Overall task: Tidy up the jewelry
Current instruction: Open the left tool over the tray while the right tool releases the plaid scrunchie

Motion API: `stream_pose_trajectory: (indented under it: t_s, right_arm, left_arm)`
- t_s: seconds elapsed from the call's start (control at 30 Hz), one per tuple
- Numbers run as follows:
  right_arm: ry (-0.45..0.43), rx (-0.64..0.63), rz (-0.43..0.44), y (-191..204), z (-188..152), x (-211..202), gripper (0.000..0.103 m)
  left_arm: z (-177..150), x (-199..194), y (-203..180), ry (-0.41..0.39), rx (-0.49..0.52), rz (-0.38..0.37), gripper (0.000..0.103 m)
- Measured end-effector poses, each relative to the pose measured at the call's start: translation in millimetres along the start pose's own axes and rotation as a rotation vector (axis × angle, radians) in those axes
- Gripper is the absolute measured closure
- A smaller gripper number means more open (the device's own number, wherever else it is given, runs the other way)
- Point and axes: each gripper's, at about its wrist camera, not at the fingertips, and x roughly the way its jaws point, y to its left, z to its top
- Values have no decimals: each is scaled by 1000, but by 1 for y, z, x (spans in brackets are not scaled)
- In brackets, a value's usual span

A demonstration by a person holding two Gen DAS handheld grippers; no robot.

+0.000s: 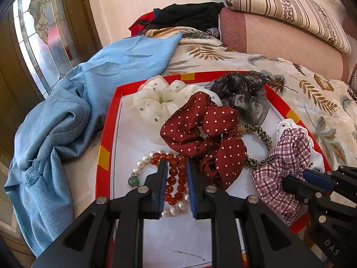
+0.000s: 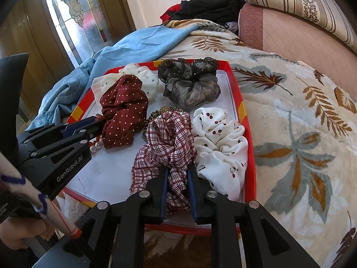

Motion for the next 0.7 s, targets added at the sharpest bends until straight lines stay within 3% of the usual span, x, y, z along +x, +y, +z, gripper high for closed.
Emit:
stream_pose_trajectory:
  t_s: [0.7]
  right_arm:
    - [13,-49,-14,8,-3,-10,54]
  left_arm:
    - [1,-8,-4,-53,0,14,64]
